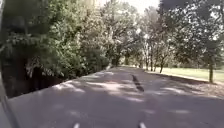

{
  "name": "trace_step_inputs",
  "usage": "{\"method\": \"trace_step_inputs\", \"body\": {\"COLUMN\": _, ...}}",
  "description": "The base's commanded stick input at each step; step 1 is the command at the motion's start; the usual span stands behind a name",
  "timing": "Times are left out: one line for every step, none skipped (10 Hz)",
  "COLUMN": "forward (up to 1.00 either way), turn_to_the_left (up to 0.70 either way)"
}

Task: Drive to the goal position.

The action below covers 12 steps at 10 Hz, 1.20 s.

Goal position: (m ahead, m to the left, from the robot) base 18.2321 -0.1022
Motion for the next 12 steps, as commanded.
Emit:
{"method": "trace_step_inputs", "body": {"forward": 0.70, "turn_to_the_left": 0.00}}
{"method": "trace_step_inputs", "body": {"forward": 0.70, "turn_to_the_left": 0.00}}
{"method": "trace_step_inputs", "body": {"forward": 0.70, "turn_to_the_left": 0.00}}
{"method": "trace_step_inputs", "body": {"forward": 0.70, "turn_to_the_left": 0.00}}
{"method": "trace_step_inputs", "body": {"forward": 0.70, "turn_to_the_left": 0.00}}
{"method": "trace_step_inputs", "body": {"forward": 0.70, "turn_to_the_left": 0.00}}
{"method": "trace_step_inputs", "body": {"forward": 0.70, "turn_to_the_left": 0.00}}
{"method": "trace_step_inputs", "body": {"forward": 0.70, "turn_to_the_left": 0.00}}
{"method": "trace_step_inputs", "body": {"forward": 0.70, "turn_to_the_left": 0.00}}
{"method": "trace_step_inputs", "body": {"forward": 0.70, "turn_to_the_left": 0.00}}
{"method": "trace_step_inputs", "body": {"forward": 0.70, "turn_to_the_left": 0.00}}
{"method": "trace_step_inputs", "body": {"forward": 0.70, "turn_to_the_left": 0.00}}
